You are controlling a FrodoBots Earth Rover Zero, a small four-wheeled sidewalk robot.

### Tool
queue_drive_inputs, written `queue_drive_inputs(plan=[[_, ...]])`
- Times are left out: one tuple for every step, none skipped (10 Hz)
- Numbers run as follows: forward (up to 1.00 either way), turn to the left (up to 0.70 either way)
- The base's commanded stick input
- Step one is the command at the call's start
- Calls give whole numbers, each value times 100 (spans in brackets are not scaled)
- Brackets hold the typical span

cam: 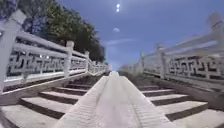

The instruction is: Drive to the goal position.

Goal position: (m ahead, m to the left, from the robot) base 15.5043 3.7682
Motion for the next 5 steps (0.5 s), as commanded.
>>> queue_drive_inputs(plan=[[70,0],[70,0],[70,0],[70,0],[70,0]])
